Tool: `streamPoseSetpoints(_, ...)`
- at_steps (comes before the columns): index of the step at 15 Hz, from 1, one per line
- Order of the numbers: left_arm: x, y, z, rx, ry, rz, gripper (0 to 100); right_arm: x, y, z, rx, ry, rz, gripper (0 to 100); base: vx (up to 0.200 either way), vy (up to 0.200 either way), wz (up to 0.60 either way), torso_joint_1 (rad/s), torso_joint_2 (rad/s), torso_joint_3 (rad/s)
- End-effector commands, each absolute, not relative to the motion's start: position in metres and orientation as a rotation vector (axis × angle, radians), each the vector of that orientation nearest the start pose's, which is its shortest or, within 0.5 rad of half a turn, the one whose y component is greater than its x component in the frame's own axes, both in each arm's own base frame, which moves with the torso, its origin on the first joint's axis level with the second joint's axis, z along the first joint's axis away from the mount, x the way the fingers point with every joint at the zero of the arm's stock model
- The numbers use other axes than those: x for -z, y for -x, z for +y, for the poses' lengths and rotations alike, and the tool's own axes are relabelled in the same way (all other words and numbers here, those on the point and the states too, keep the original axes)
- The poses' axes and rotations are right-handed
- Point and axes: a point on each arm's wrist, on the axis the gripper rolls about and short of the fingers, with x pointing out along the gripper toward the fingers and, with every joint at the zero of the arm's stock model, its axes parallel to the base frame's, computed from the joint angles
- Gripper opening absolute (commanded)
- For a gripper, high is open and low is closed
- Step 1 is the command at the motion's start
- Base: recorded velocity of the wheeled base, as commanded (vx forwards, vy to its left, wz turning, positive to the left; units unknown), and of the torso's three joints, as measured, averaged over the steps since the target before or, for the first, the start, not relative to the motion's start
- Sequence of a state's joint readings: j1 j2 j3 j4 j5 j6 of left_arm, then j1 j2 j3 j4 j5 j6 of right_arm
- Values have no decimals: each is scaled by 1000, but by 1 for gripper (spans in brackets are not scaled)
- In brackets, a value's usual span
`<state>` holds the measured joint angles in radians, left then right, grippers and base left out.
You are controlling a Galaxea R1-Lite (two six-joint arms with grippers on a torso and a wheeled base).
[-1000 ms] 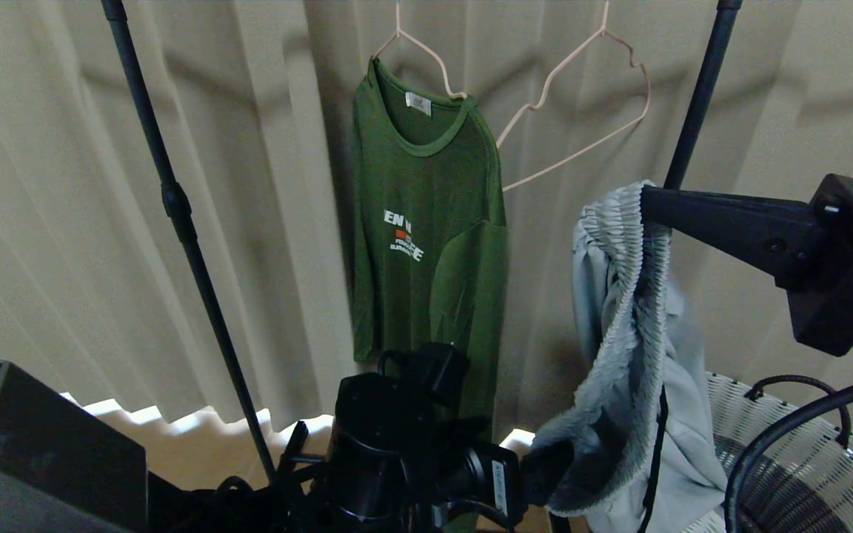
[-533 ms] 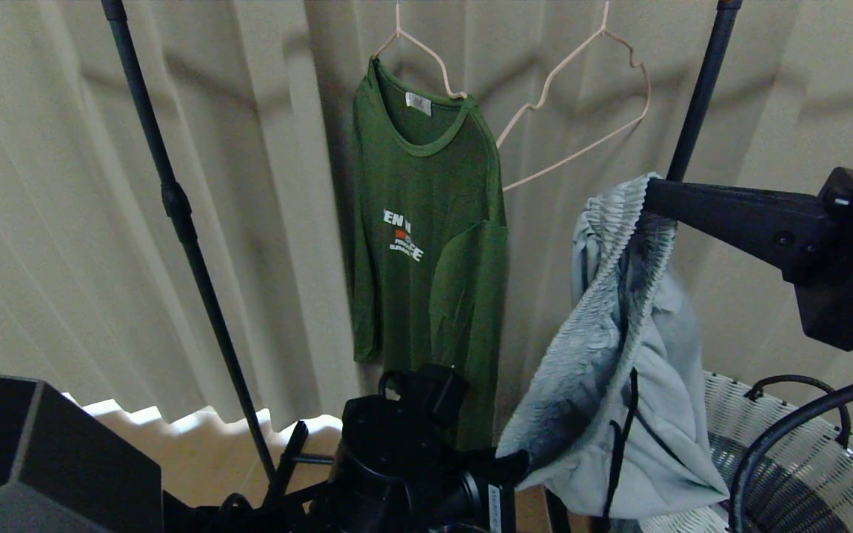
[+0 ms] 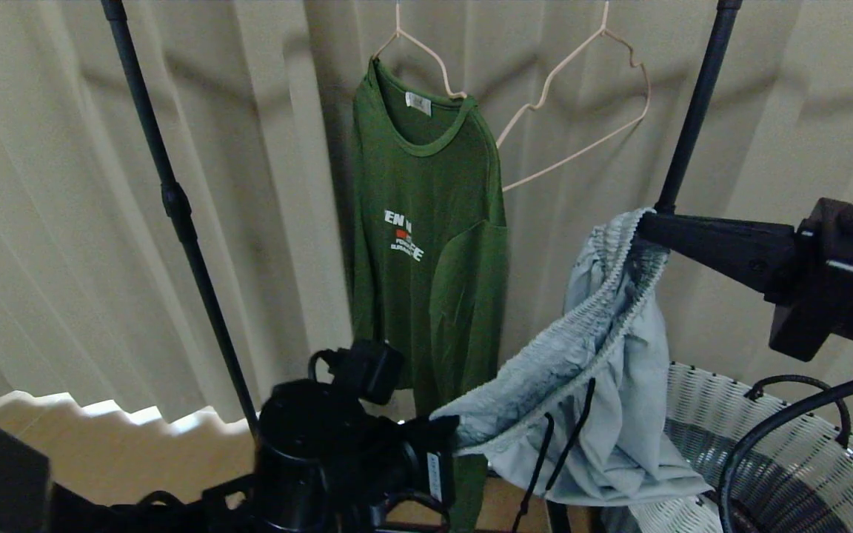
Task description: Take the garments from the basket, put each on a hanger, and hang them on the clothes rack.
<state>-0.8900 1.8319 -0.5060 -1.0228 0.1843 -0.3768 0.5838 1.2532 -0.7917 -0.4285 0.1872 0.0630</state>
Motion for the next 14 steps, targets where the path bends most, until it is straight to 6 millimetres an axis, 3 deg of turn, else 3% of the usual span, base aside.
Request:
streamPoseSetpoints(1, -170, -192, -164, 594, 200, 176, 0, -251, -178, 109, -715, -20, 131, 0, 0, 0, 0, 0, 0, 0)
streamPoseSetpoints(2, -178, -192, -155, 581, 183, 149, 0, -247, -180, 109, -711, -11, 144, 0, 0, 0, 0, 0, 0, 0)
streamPoseSetpoints(3, -201, -191, -140, 550, 148, 90, 0, -238, -186, 113, -710, -1, 179, 0, 0, 0, 0, 0, 0, 0)
streamPoseSetpoints(6, -250, -185, -118, 494, 152, 27, 0, -236, -201, 122, -710, -9, 110, 0, 0, 0, 0, 0, 0, 0)
streamPoseSetpoints(11, -327, -171, -102, 486, 118, -92, 0, -254, -215, 108, -632, 52, -7, 0, 0, 0, 0, 0, 0, 0)
streamPoseSetpoints(13, -333, -169, -102, 513, 112, -88, 0, -254, -217, 105, -620, 52, -7, 0, 0, 0, 0, 0, 0, 0)
streamPoseSetpoints(14, -326, -171, -103, 524, 102, -56, 0, -252, -219, 102, -602, 55, -1, 0, 0, 0, 0, 0, 0, 0)
